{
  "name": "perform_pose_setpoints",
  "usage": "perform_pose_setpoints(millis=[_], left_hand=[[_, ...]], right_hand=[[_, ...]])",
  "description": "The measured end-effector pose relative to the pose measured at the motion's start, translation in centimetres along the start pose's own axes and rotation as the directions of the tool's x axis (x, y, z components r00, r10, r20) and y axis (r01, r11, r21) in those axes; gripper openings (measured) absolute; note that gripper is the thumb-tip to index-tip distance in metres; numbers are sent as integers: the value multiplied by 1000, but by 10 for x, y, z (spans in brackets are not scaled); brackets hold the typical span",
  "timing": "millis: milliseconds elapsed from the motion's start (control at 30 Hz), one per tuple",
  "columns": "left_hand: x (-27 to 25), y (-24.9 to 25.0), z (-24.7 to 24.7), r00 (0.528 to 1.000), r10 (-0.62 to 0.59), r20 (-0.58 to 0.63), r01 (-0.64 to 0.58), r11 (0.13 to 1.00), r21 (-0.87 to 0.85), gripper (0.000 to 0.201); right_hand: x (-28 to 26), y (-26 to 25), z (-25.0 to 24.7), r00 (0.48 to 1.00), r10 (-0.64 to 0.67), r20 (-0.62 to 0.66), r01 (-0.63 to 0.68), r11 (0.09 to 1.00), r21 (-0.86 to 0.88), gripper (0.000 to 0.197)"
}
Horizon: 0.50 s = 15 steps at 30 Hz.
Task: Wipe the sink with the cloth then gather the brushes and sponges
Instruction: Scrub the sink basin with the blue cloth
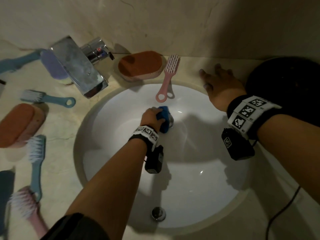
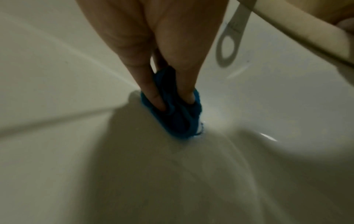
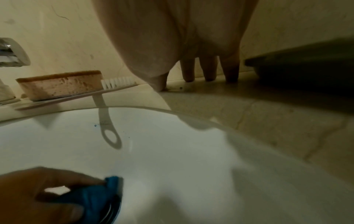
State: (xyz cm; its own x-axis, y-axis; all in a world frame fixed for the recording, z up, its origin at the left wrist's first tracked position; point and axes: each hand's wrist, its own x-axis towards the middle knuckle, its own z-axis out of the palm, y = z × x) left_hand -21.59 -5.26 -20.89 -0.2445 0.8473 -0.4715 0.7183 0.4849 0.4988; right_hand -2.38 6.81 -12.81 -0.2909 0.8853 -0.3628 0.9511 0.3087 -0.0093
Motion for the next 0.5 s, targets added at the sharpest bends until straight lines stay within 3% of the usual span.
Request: perform_pose_setpoints(millis=[100,200,267,333,433,500], left_hand=[[-1,5,3,995,1,102,-2,1000,14,50],[-18,-5,-7,998,51,33,-51,999,-4,49],[-36,-10,-13,992,116,57,-112,991,-80,50],[-52,-7,-9,958,212,191,-197,976,-93,52],[-62,10,17,854,276,441,-316,948,18,50],[-64,18,40,825,275,494,-354,933,71,46]], right_hand=[[-2,0,-3,1000,-7,-6,7,1000,19,50],[5,4,1,999,-41,-2,41,999,17,50],[6,3,2,999,-44,-1,44,999,17,50],[5,2,1,998,-57,-4,57,998,4,50],[5,2,-1,999,-49,-2,49,999,13,50],[5,3,0,999,-45,-2,45,999,10,49]])
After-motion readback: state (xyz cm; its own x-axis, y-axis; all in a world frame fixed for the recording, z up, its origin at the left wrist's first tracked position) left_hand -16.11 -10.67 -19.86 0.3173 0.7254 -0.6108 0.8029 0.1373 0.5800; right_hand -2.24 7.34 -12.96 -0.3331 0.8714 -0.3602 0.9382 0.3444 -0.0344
